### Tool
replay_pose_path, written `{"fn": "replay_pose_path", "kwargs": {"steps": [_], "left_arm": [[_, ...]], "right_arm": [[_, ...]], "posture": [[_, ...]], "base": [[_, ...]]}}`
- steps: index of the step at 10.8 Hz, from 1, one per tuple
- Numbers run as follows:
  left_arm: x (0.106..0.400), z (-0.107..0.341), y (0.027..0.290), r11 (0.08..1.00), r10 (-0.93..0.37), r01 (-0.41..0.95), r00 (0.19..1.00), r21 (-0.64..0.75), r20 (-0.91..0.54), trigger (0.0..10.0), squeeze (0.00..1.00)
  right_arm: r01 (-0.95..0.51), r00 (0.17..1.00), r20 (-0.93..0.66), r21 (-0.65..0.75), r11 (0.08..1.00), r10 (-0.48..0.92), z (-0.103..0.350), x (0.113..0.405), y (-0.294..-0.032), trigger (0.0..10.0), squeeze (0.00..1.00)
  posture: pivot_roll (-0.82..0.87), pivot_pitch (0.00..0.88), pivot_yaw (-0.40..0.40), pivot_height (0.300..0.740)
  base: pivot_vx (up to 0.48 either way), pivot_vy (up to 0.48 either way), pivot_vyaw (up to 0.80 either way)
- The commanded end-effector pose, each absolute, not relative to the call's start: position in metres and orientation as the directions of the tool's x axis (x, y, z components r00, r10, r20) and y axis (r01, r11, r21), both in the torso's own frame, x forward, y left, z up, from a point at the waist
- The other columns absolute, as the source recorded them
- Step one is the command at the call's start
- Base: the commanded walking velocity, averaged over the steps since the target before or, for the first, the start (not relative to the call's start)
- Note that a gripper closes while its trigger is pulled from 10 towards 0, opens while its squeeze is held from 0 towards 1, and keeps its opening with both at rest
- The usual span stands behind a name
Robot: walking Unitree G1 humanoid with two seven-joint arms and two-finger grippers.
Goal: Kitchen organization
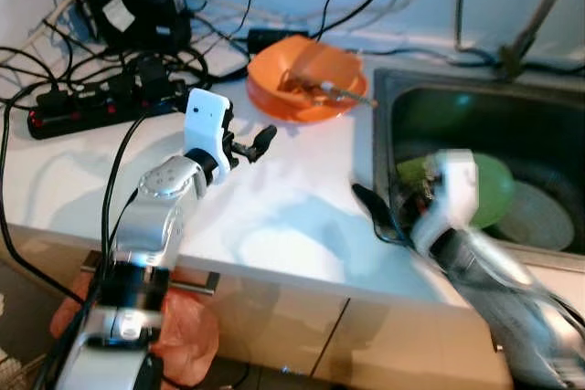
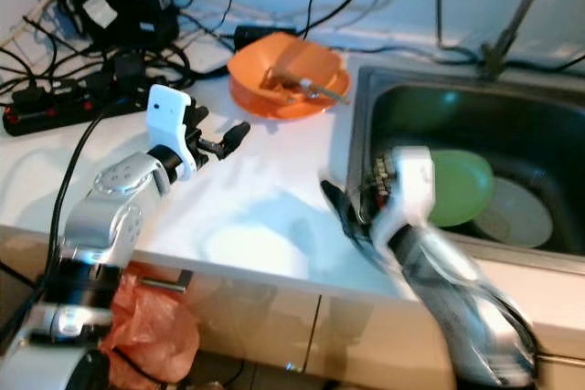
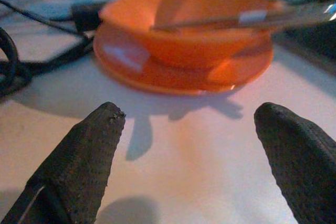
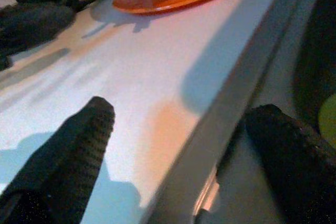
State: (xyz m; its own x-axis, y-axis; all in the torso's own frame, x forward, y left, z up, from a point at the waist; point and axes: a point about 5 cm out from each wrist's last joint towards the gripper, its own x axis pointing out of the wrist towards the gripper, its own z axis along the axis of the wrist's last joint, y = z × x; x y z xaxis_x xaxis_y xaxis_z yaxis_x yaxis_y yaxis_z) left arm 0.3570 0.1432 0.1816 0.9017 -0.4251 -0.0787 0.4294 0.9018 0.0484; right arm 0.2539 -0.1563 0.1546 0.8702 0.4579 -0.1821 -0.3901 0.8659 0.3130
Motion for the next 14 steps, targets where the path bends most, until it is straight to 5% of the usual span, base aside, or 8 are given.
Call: {"fn": "replay_pose_path", "kwargs": {"steps": [1, 7, 12, 14], "left_arm": [[0.363, 0.189, 0.135, 0.878, -0.470, 0.473, 0.881, 0.076, -0.058, 10.0, 0.00], [0.389, 0.205, 0.097, 0.787, -0.607, 0.603, 0.795, 0.132, -0.013, 10.0, 0.00], [0.402, 0.206, 0.098, 0.781, -0.610, 0.610, 0.791, 0.134, -0.050, 10.0, 0.00], [0.405, 0.213, 0.096, 0.760, -0.629, 0.628, 0.775, 0.167, -0.054, 10.0, 0.00]], "right_arm": [[-0.409, 0.850, -0.201, 0.329, 0.851, 0.487, 0.155, 0.245, -0.156, 10.0, 0.00], [-0.519, 0.779, -0.189, 0.340, 0.784, 0.598, 0.178, 0.197, -0.160, 10.0, 0.00], [-0.553, 0.779, -0.125, 0.324, 0.767, 0.615, 0.195, 0.192, -0.163, 10.0, 0.00], [-0.636, 0.720, -0.057, 0.346, 0.690, 0.692, 0.208, 0.187, -0.155, 10.0, 0.00]], "posture": [[-0.08, 0.123, 0.009, 0.740], [-0.19, 0.180, 0.009, 0.740], [-0.21, 0.184, 0.005, 0.740], [-0.21, 0.182, 0.007, 0.740]], "base": [[0.000, 0.000, 0.00], [0.000, 0.000, 0.00], [0.000, 0.000, 0.00], [0.000, 0.000, 0.00]]}}
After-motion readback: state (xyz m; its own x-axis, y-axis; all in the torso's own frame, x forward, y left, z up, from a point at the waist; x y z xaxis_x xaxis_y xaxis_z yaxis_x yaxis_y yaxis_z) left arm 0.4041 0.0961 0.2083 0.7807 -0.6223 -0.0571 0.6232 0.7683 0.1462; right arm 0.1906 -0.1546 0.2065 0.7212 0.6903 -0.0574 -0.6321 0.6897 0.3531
